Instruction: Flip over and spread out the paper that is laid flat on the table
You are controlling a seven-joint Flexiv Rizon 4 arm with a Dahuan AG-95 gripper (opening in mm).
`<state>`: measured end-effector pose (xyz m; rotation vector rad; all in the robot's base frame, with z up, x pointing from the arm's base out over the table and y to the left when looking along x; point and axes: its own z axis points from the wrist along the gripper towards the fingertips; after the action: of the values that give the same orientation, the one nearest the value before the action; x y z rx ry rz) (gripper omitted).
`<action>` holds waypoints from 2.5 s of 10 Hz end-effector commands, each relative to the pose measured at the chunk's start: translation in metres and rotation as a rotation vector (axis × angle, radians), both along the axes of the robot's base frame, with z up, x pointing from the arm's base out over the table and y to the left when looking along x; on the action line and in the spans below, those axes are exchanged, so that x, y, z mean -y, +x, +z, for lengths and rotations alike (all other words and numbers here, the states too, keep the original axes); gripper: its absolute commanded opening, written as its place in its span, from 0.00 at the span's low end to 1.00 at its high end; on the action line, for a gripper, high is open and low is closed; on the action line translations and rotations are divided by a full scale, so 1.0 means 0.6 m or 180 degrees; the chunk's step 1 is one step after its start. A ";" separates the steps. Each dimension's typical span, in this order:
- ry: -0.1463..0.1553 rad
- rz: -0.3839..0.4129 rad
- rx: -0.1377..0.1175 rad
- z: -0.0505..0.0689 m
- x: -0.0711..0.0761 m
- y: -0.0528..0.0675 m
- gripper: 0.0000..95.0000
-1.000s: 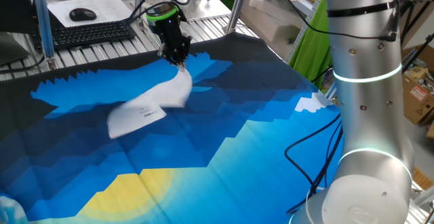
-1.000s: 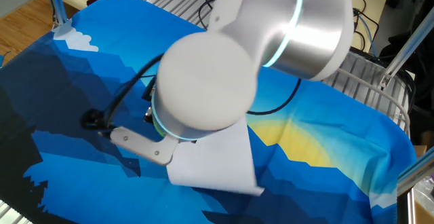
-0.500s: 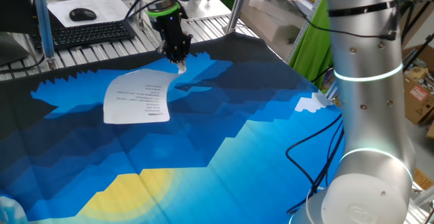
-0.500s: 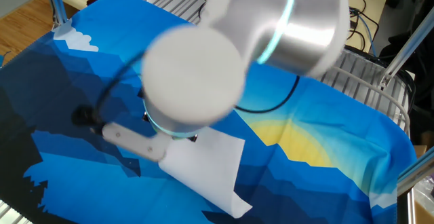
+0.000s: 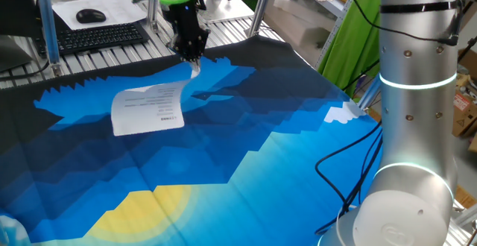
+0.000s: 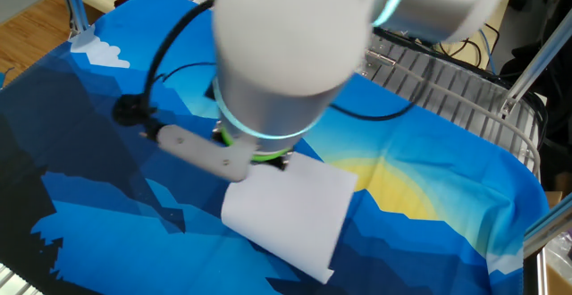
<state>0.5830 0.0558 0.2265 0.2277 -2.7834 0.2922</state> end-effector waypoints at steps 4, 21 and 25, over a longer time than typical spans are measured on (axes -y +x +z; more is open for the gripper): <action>0.0134 -0.0039 0.0075 0.080 -0.079 -0.038 0.00; 0.0201 0.0163 0.0296 -0.047 0.038 -0.001 0.20; 0.0186 0.0121 0.0298 -0.056 0.029 -0.003 0.40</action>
<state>0.5820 0.0406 0.1912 0.2872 -2.8812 0.2326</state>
